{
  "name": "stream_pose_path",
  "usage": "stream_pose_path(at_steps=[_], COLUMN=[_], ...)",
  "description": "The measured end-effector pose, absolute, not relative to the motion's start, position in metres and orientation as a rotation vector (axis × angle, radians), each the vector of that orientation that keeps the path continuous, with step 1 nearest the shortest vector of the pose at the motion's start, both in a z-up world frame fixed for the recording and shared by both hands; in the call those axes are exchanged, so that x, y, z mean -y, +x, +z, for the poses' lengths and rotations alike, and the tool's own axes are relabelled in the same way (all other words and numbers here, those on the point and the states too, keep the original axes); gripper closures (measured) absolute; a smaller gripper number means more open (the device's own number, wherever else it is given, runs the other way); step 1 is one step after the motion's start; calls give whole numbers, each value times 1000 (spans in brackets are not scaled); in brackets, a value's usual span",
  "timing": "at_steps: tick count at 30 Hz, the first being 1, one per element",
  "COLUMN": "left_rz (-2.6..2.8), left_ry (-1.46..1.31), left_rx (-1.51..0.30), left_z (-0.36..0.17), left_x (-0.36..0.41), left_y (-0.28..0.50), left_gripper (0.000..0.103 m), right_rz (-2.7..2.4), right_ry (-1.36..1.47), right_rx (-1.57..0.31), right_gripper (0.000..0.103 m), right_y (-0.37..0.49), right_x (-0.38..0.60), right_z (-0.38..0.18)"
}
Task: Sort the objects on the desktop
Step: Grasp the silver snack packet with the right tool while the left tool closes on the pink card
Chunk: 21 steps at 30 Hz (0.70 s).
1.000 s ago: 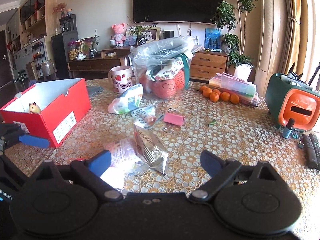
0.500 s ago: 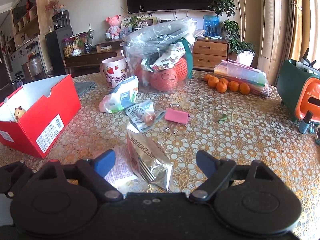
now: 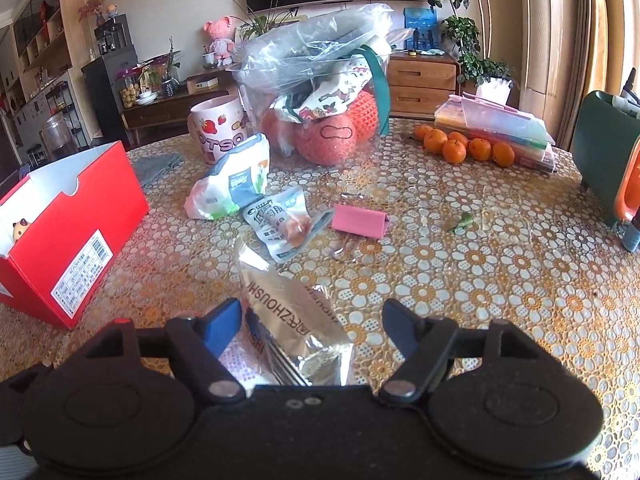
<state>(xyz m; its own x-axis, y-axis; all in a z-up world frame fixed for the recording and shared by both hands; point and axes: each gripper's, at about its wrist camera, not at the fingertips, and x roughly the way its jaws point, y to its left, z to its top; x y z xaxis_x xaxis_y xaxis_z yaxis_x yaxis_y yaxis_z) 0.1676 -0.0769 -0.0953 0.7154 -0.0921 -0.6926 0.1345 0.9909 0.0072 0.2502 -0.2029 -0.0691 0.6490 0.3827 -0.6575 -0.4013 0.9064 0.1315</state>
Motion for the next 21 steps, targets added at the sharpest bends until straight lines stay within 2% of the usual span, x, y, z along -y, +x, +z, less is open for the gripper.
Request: stream_pose_path(at_steps=[2, 8, 14, 21], left_rz=[-119, -110, -106, -120], left_ry=[62, 43, 24, 11], left_rx=[-770, -770, -770, -768], left_z=[-97, -98, -96, -95], left_x=[77, 73, 70, 66], left_y=[168, 166, 166, 166], left_gripper=[37, 54, 61, 62], right_rz=[449, 466, 481, 481], right_ry=[-16, 5, 18, 25], right_rx=[-748, -757, -765, -754], right_gripper=[28, 38, 49, 66], right_y=[252, 253, 252, 251], right_x=[203, 202, 200, 201], right_z=[-71, -73, -73, -69])
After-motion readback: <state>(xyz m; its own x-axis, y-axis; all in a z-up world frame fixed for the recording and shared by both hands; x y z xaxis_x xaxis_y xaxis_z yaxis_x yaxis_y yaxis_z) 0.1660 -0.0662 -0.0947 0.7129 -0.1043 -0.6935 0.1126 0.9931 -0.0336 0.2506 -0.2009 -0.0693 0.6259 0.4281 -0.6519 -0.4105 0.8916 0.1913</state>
